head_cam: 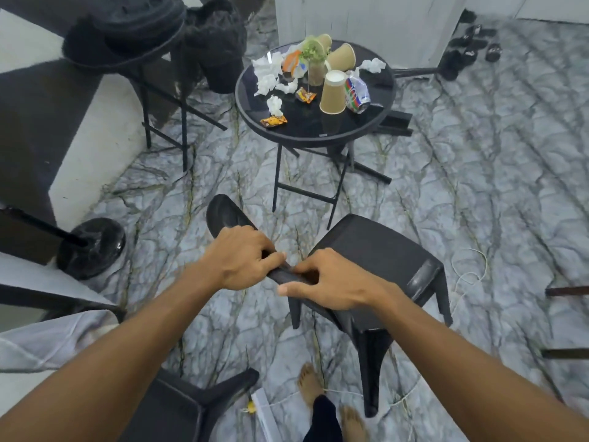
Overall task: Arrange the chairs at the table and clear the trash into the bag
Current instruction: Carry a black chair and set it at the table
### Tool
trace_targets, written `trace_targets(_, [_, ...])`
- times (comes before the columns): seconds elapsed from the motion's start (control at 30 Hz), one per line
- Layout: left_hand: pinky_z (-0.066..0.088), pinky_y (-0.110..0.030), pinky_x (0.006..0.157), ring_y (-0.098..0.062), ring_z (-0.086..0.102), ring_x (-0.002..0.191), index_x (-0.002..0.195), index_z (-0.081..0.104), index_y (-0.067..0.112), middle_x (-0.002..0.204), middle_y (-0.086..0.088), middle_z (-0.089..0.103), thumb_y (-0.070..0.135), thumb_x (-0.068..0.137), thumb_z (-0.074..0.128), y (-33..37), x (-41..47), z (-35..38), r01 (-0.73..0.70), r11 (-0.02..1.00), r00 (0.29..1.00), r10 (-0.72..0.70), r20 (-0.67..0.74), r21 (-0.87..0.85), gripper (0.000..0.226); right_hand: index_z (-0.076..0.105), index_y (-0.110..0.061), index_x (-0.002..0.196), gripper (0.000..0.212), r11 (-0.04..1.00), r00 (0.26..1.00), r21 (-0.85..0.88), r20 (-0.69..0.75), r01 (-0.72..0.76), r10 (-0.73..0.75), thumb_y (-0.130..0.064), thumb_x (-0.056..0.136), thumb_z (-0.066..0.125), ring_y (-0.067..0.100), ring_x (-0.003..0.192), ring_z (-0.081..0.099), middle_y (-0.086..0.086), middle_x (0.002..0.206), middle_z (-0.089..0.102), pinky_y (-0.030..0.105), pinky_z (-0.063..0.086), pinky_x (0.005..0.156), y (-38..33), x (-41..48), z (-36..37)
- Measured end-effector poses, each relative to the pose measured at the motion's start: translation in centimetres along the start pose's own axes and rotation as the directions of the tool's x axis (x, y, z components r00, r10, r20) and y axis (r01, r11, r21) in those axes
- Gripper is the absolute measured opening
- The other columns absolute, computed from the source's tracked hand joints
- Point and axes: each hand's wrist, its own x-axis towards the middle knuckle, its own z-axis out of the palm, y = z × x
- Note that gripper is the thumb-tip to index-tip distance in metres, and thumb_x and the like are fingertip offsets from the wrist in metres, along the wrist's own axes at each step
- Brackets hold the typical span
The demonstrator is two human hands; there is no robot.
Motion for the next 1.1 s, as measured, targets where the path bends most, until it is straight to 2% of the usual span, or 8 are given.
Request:
trace_targets(0.2, [0.023,-0.032,0.051,-0.015,0.038,0.046,0.046,0.037,0.033,0.046,0.002,0.043,0.07,0.097,0.036,6.2,-2.1,1.8,-0.159,0.987,0.984,0.159,0.082,-0.006,0.063,0.051,-0.013,0.055,0.042,0.993,0.993,0.066,0.073,-0.093,0.088,-0.034,0.081,0.076,0.017,0.05,0.029,0.005,0.053,0.035,0.036,0.028,0.054,2.0,-5.2,0.6])
trace_targets(0.33, [0.026,-0.031,0.052,-0.018,0.044,0.05,0.052,0.049,0.02,0.051,-0.001,0.05,0.082,0.089,0.029,8.8,-2.5,2.9,-0.254,0.967,0.947,0.249,0.204,0.002,0.075,0.07,-0.026,0.066,0.016,0.989,0.986,0.09,0.135,-0.115,0.102,-0.025,0.07,0.085,0.013,0.053,0.033,-0.002,0.054,0.042,0.032,0.03,0.056,3.9,-9.3,0.4])
trace_targets(0.43, [0.036,-0.032,0.054,-0.016,0.048,0.051,0.055,0.056,0.018,0.051,-0.002,0.054,0.082,0.09,0.029,10.6,-2.3,3.9,-0.297,0.954,0.924,0.276,0.265,0.039,0.078,0.072,-0.023,0.075,0.022,0.979,0.971,0.054,0.145,-0.198,0.189,-0.023,0.057,0.085,0.01,0.054,0.04,-0.008,0.058,0.047,0.031,0.035,0.057,4.8,-12.0,1.7])
trace_targets(0.6, [0.033,-0.033,0.055,-0.015,0.052,0.056,0.063,0.064,0.019,0.054,-0.002,0.057,0.077,0.093,0.026,14.7,-3.1,7.0,-0.395,0.916,0.88,0.358,0.311,0.063,0.076,0.067,-0.031,0.066,0.027,0.947,0.954,0.12,0.073,-0.298,0.291,-0.011,0.054,0.079,0.012,0.051,0.042,-0.007,0.057,0.051,0.031,0.036,0.053,6.0,-15.7,4.6])
trace_targets(0.7, [0.036,-0.035,0.058,-0.013,0.054,0.06,0.068,0.066,0.02,0.059,0.001,0.06,0.084,0.088,0.019,15.6,-3.4,8.1,-0.431,0.9,0.841,0.373,0.391,0.068,0.082,0.074,-0.028,0.089,0.033,0.933,0.948,0.178,0.002,-0.314,0.319,-0.026,0.057,0.08,0.018,0.061,0.054,0.004,0.071,0.065,0.036,0.044,0.06,6.6,-16.9,6.7])
trace_targets(0.8, [0.038,-0.032,0.059,-0.008,0.057,0.066,0.08,0.072,0.025,0.064,0.004,0.065,0.092,0.079,0.008,14.8,-3.0,9.0,-0.456,0.886,0.8,0.366,0.475,0.085,0.093,0.07,-0.03,0.077,0.025,0.896,0.914,0.211,-0.031,-0.391,0.406,-0.044,0.064,0.086,0.013,0.056,0.047,-0.004,0.061,0.054,0.032,0.038,0.061,7.2,-17.9,9.1])
trace_targets(0.97, [0.044,-0.035,0.063,-0.016,0.06,0.066,0.074,0.072,0.02,0.064,0.0,0.066,0.09,0.083,0.015,14.3,-1.9,9.2,-0.446,0.888,0.809,0.345,0.477,0.114,0.09,0.066,-0.038,0.129,0.092,0.824,0.859,0.301,-0.026,-0.481,0.511,-0.09,0.052,0.069,0.009,0.1,0.066,-0.014,0.114,0.072,0.032,0.049,0.093,7.2,-19.3,10.3])
trace_targets(1.1, [0.045,-0.036,0.069,-0.019,0.062,0.076,0.063,0.063,0.02,0.074,0.0,0.067,0.082,0.086,0.037,13.9,0.3,9.0,-0.344,0.919,0.815,0.191,0.547,0.192,0.071,0.076,-0.035,0.104,0.084,0.659,0.706,0.318,0.047,-0.681,0.707,-0.1,0.058,0.048,0.008,0.102,0.064,-0.014,0.111,0.071,0.036,0.042,0.104,8.2,-20.5,9.8])
